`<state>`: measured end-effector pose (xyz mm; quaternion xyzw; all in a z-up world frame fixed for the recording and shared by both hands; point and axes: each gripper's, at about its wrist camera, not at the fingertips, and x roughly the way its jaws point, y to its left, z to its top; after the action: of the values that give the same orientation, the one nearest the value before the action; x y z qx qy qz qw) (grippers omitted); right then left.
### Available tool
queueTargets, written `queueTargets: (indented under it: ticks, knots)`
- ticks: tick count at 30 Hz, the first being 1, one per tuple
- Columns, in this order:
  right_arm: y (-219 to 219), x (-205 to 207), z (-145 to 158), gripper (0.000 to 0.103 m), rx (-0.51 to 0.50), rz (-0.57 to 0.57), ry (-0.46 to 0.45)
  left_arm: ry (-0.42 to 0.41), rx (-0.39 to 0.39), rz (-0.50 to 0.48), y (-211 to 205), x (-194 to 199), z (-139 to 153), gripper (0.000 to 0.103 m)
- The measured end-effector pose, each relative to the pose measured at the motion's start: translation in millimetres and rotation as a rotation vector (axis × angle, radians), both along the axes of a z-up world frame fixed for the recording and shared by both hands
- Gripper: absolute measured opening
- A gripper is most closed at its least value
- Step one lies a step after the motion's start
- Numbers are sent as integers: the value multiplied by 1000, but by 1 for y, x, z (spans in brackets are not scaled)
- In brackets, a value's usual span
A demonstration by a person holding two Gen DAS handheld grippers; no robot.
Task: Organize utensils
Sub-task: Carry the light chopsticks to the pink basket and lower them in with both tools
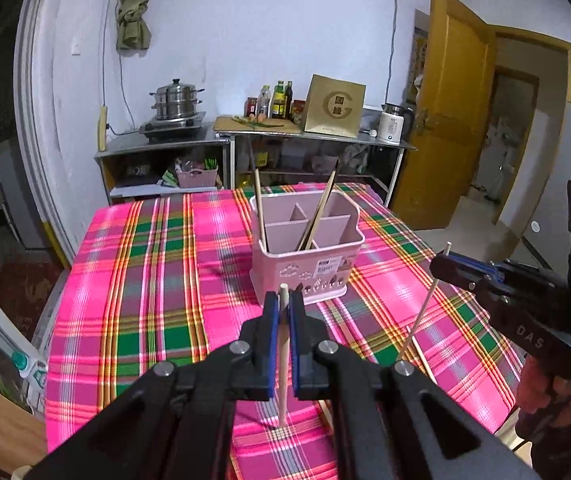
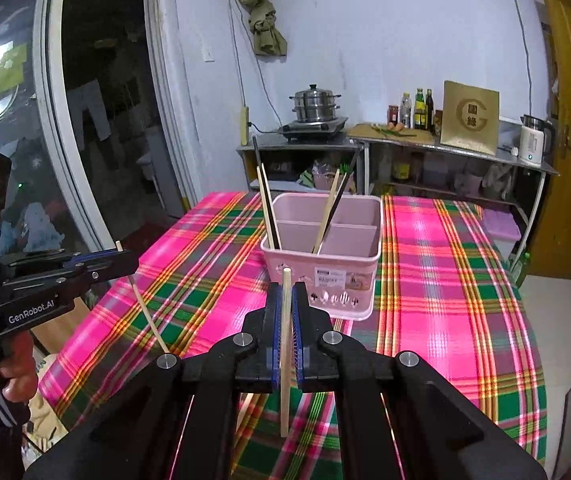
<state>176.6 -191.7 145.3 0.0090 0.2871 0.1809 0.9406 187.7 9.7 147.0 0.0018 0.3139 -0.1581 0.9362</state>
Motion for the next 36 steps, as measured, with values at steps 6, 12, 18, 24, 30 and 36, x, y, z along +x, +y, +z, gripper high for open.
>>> queueTargets:
  ticks: [6, 12, 18, 24, 30, 36]
  knots:
    - [-1, 14, 18, 5, 20, 4, -33, -24, -3, -22, -5, 17, 18, 5]
    - [0, 38, 35, 5, 39, 7, -63, -40, -21, -33, -9, 41, 36, 5]
    - [2, 62, 53, 5, 60, 4, -102, -72, -22, -34, -14, 63, 57, 5]
    - [4, 87, 69, 5, 78, 0, -136, -92, -37, -36, -16, 89, 73, 5]
    - [8, 110, 75, 5, 92, -2, -154, -121, -28, -41, -24, 111, 80, 5]
    - [11, 130, 74, 5, 98, -7, -166, -127, -34, -43, -25, 129, 78, 5]
